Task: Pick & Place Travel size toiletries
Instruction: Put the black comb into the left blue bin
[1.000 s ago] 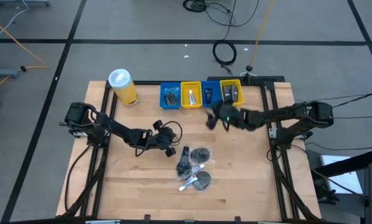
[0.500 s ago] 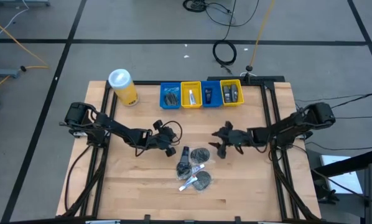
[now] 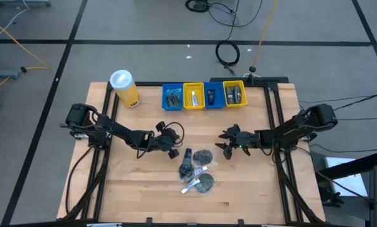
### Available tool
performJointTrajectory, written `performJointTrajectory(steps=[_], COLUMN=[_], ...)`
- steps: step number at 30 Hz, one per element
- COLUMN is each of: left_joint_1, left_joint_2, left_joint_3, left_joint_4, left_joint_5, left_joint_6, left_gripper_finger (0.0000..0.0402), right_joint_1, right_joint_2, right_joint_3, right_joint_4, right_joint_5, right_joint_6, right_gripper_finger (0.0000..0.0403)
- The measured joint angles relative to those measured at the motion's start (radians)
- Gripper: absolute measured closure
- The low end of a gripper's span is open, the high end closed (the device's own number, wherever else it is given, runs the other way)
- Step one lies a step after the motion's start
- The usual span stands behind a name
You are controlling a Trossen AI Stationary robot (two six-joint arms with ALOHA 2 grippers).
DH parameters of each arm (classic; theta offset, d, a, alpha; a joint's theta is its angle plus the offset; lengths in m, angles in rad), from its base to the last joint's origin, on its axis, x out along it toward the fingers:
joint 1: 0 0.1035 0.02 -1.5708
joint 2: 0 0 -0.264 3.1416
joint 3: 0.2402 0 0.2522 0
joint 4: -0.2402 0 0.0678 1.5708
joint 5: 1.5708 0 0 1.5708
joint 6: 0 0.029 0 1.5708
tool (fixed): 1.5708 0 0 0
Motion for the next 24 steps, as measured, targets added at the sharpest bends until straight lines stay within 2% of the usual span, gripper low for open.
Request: performJointTrajectory(steps=[8, 15, 19, 24], left_joint_1=[0.000, 0.000, -0.004, -0.004], left_joint_2=[0.000, 0.000, 0.000, 0.000], left_joint_3=[0.000, 0.001, 0.000, 0.000], left_joint_4=[0.007, 0.044, 0.054, 0.123], left_joint_5=[0.000, 0.001, 0.042, 0.109], left_joint_6=[-0.013, -0.029, -0.029, -0.018], left_gripper_finger=[0.0380, 0.0380, 0.0380, 0.0380], right_joint_1=[-0.001, -0.003, -0.003, 0.003], right_joint_2=[0.119, 0.263, 0.292, 0.287], right_joint_3=[0.016, 0.110, 0.154, 0.161], right_joint_4=[0.134, 0.156, 0.145, 0.132], right_joint_5=[-0.160, -0.238, -0.305, -0.357], right_joint_6=[0.000, -0.026, -0.078, -0.129], right_gripper_finger=[0.0179, 0.0206, 0.0241, 0.0321])
